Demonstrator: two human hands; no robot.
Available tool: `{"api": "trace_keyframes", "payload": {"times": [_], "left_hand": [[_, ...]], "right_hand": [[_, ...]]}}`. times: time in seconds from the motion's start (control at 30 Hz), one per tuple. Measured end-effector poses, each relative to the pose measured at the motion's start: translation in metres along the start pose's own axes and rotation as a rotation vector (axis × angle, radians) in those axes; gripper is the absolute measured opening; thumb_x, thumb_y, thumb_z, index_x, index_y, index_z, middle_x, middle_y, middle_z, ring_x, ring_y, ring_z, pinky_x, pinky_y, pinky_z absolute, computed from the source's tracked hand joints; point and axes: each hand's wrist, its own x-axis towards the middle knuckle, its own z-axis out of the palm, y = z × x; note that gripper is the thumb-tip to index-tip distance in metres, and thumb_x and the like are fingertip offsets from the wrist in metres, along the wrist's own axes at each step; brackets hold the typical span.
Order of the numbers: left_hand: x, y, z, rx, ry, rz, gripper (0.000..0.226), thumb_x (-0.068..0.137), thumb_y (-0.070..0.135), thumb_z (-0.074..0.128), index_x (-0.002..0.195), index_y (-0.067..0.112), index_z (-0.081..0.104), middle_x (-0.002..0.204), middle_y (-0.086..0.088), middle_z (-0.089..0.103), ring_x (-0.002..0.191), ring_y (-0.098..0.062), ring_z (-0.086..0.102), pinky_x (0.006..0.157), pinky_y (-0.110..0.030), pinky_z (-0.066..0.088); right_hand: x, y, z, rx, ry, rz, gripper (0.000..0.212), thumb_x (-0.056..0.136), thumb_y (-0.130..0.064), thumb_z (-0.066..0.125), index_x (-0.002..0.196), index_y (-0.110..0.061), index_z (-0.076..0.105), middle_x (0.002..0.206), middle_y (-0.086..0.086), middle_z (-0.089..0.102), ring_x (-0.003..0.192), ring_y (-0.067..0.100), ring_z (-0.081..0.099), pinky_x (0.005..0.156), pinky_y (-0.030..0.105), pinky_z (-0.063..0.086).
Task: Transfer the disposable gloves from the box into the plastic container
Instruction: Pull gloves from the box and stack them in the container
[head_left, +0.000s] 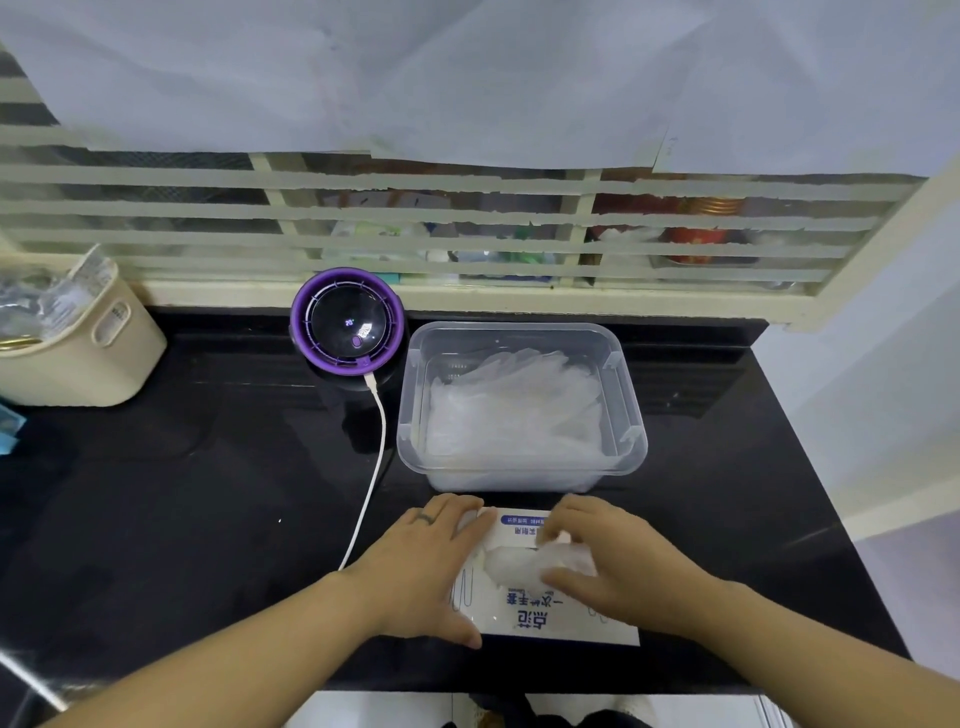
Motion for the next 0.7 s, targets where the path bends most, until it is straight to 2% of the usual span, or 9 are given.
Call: {"api": "trace_keyframes", "payload": {"times": [0.1,0.17,0.23,0.4,0.47,0.53,0.57,0.63,0.7], "left_hand": [[0.001,0.0,0.0,-0.008,0.0,0.007,0.116,0.069,0.071,0.064,0.153,0.023,0.001,0.156,0.003,0.002,0.144,-0.016,0.001,0.116,-0.028,0.008],[0.001,-0.001,0.001,-0.013,-0.005,0.005,0.117,0.068,0.072,0.064,0.154,0.024,0.001,0.156,0.005,0.001,0.144,-0.015,-0.001,0.117,-0.028,0.007],[0.0,-0.001,0.002,-0.021,-0.007,-0.003,0.118,0.067,0.073,0.063,0.154,0.024,0.0,0.157,0.006,0.001,0.144,-0.014,-0.002,0.119,-0.03,0.008],[-0.001,-0.002,0.001,0.0,-0.014,-0.008,0.118,0.069,0.075,0.061,0.154,0.023,-0.003,0.158,0.004,-0.001,0.145,-0.016,-0.003,0.119,-0.031,0.006],[-0.001,-0.002,0.001,-0.008,-0.008,-0.011,0.118,0.07,0.074,0.062,0.154,0.023,-0.003,0.158,0.003,0.0,0.145,-0.016,-0.003,0.119,-0.031,0.006],[0.0,-0.001,0.0,-0.015,-0.015,-0.012,0.118,0.07,0.073,0.063,0.154,0.022,-0.003,0.158,0.002,-0.001,0.145,-0.016,-0.004,0.119,-0.031,0.006],[0.0,-0.001,0.0,-0.016,-0.015,-0.014,0.118,0.07,0.073,0.063,0.154,0.021,-0.003,0.158,0.001,-0.001,0.145,-0.017,-0.004,0.119,-0.031,0.006],[0.001,0.0,0.0,-0.013,-0.019,-0.015,0.118,0.07,0.072,0.063,0.154,0.02,-0.002,0.158,0.0,0.0,0.145,-0.017,-0.004,0.119,-0.032,0.007],[0.0,0.001,-0.001,-0.011,-0.023,-0.015,0.118,0.07,0.072,0.063,0.154,0.02,-0.001,0.158,0.0,0.0,0.145,-0.017,-0.003,0.119,-0.031,0.007]], "right_hand": [[0.013,-0.015,0.008,-0.132,0.027,-0.001,0.052,0.078,-0.063,0.057,0.123,-0.037,0.054,0.113,-0.019,0.053,0.1,0.002,0.048,0.085,0.019,0.04],[0.024,-0.024,0.017,-0.306,-0.015,-0.021,0.04,0.088,-0.052,0.05,0.118,-0.027,0.061,0.111,-0.008,0.058,0.092,0.012,0.046,0.078,0.026,0.038],[0.033,-0.028,0.023,-0.375,-0.031,-0.05,0.032,0.097,-0.037,0.044,0.109,-0.018,0.066,0.108,-0.001,0.061,0.084,0.015,0.041,0.073,0.027,0.035],[0.014,0.004,0.009,-0.175,0.012,-0.024,0.021,0.094,-0.036,0.054,0.094,-0.02,0.067,0.093,-0.011,0.057,0.087,0.007,0.05,0.073,0.02,0.035],[0.006,0.018,0.005,-0.032,0.065,0.084,0.014,0.091,-0.032,0.06,0.087,-0.021,0.066,0.084,-0.015,0.056,0.08,0.005,0.053,0.077,0.025,0.046],[0.004,0.013,0.006,0.097,0.112,0.14,0.008,0.09,-0.032,0.06,0.087,-0.026,0.064,0.086,-0.016,0.058,0.081,0.003,0.055,0.079,0.028,0.049],[0.005,0.007,0.008,0.106,0.109,0.142,0.009,0.09,-0.036,0.059,0.093,-0.029,0.063,0.091,-0.018,0.058,0.084,0.0,0.054,0.08,0.025,0.049],[0.01,-0.003,0.015,-0.018,0.068,0.105,0.025,0.088,-0.046,0.056,0.109,-0.033,0.061,0.105,-0.02,0.055,0.095,-0.003,0.05,0.083,0.018,0.042],[0.017,-0.01,0.02,-0.15,0.031,0.063,0.027,0.092,-0.043,0.052,0.111,-0.028,0.064,0.108,-0.013,0.057,0.098,0.006,0.052,0.08,0.02,0.041]]}}
